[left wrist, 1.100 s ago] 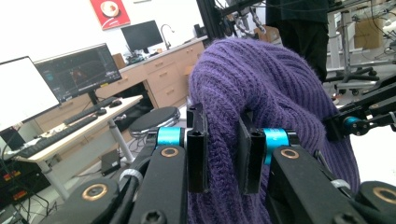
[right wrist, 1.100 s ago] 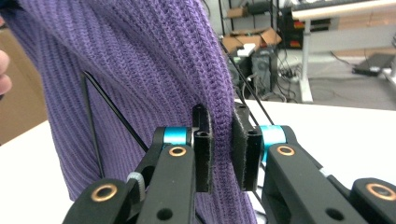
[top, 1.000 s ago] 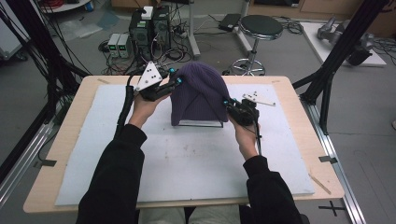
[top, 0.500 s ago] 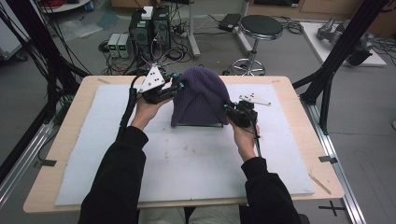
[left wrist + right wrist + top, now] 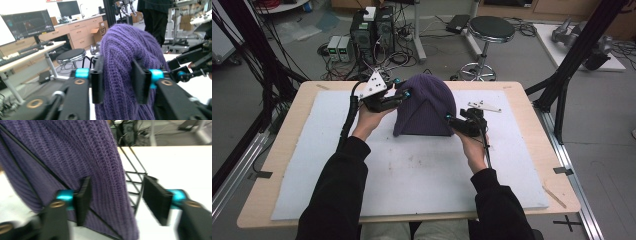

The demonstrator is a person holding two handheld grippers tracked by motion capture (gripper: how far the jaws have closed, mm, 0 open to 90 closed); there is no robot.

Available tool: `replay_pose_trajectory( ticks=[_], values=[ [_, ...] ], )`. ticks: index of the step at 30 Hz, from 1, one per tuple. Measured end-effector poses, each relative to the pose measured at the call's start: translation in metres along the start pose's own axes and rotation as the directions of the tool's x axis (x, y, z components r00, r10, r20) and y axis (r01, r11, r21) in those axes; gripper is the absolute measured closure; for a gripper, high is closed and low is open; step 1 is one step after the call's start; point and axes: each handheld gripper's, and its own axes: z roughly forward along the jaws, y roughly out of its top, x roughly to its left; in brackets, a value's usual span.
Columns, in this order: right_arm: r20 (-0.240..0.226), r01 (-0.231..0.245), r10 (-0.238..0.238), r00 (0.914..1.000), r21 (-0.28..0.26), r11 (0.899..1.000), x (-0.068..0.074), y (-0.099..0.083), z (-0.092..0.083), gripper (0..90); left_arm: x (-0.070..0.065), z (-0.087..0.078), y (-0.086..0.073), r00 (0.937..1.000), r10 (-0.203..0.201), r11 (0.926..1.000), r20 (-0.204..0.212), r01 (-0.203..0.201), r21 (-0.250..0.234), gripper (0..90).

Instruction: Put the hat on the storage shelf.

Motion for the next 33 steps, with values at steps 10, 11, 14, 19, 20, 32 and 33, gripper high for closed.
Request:
replay_pose_trajectory(
  ticks=[10,11,14,19,20,32,33],
  values=[
    [0.015,0.063,-0.061,0.9980,-0.122,0.991,-0.001,0.009,-0.015,10.4,-0.001,-0.009,0.008,0.9943,-0.105,0.9937,-0.021,0.104,-0.042,22.4],
    [0.014,0.064,-0.063,0.9979,-0.127,0.990,-0.002,0.009,-0.017,10.4,-0.001,-0.010,0.009,0.9943,-0.105,0.9935,-0.019,0.104,-0.046,21.7],
    [0.024,0.071,-0.068,0.9974,-0.153,0.986,-0.004,0.011,-0.021,10.4,-0.004,-0.014,0.012,0.9944,-0.103,0.9926,-0.023,0.101,-0.066,21.7],
    [0.028,0.131,-0.128,0.9913,-0.207,0.970,-0.004,0.016,-0.034,10.5,-0.003,-0.022,0.015,0.9936,-0.107,0.9906,-0.034,0.104,-0.089,21.6],
    [0.028,0.130,-0.127,0.9915,-0.212,0.969,-0.005,0.016,-0.037,10.5,-0.003,-0.025,0.015,0.9930,-0.111,0.9899,-0.041,0.107,-0.093,21.6],
    [0.054,0.132,-0.122,0.9910,-0.246,0.960,-0.026,0.014,-0.065,10.5,-0.009,-0.065,0.013,0.9838,-0.088,0.9908,-0.156,0.071,-0.116,19.7],
    [0.058,0.130,-0.119,0.9912,-0.244,0.961,-0.027,0.013,-0.067,10.5,-0.010,-0.068,0.013,0.9821,-0.090,0.9898,-0.165,0.070,-0.124,19.7]
  ],
)
